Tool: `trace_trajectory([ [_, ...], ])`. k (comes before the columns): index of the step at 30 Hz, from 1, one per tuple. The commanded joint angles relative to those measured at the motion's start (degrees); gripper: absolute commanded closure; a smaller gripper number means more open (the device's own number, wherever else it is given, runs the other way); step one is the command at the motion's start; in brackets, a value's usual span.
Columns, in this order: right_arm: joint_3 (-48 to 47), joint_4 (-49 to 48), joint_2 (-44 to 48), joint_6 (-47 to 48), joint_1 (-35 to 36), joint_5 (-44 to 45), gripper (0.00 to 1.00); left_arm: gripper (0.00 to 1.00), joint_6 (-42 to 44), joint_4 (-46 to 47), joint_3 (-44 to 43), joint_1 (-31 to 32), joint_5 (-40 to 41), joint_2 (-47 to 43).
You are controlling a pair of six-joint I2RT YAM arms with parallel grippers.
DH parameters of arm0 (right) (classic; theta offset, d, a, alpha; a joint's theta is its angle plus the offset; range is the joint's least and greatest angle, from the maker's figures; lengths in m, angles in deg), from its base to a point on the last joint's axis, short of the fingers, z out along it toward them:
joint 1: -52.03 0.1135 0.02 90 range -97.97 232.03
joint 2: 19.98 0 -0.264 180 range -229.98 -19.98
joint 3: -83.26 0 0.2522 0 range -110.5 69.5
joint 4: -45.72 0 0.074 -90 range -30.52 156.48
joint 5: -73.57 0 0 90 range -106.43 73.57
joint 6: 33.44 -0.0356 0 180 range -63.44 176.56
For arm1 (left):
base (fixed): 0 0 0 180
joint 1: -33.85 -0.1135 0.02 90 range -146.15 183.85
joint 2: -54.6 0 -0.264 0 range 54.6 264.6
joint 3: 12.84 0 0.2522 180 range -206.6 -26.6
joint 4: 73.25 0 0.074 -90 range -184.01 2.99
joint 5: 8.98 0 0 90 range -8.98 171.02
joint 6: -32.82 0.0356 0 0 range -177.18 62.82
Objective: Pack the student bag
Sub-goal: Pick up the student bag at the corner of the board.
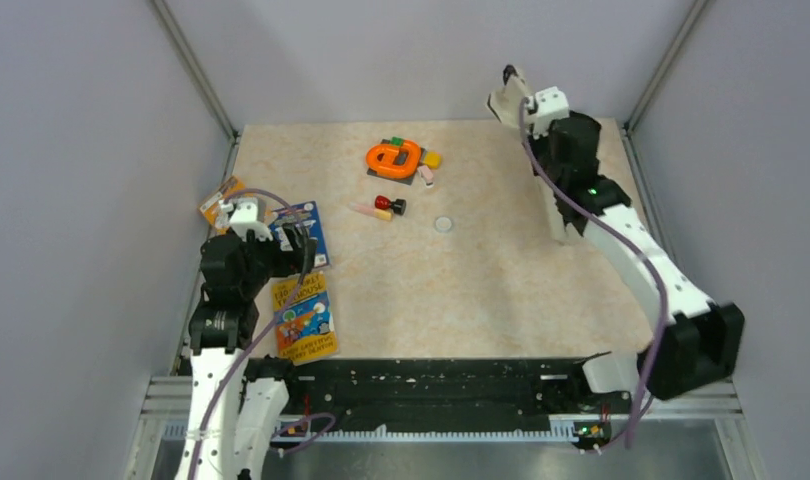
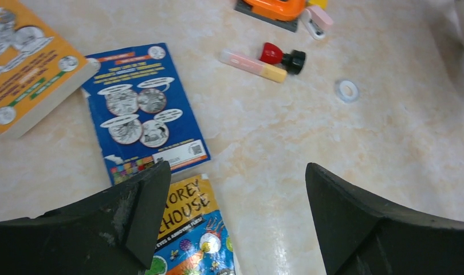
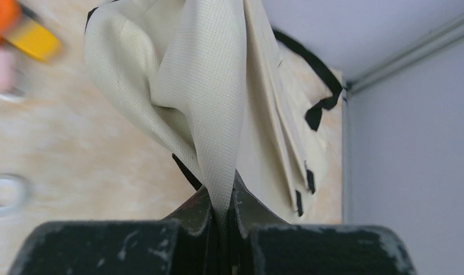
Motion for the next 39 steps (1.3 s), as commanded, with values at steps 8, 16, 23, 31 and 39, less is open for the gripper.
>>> trace_trajectory([
  [8,4.7,-8.3,30.8,-21.4,0.8,-42.5,1.0,0.08,3.6,8.1,-13.5,17.4,-12.0,7.2],
  [16,6.8,-17.8,37.0,-33.4,0.9,-62.0,1.0,0.05,-5.6,25.2,-16.4,17.7,-28.6,9.5],
  [23,9.4,-27.2,40.0,-43.1,0.8,-70.9,1.0,0.02,-5.0,30.2,-10.7,17.7,-27.0,8.4],
  [31,9.9,-32.7,39.4,-46.4,0.8,-78.1,1.0,0.02,-21.2,44.9,-6.6,17.8,-35.8,16.0],
  [39,10.3,-37.6,38.6,-48.9,0.8,-82.7,1.0,0.02,-22.0,45.6,-3.6,18.4,-38.5,18.1],
])
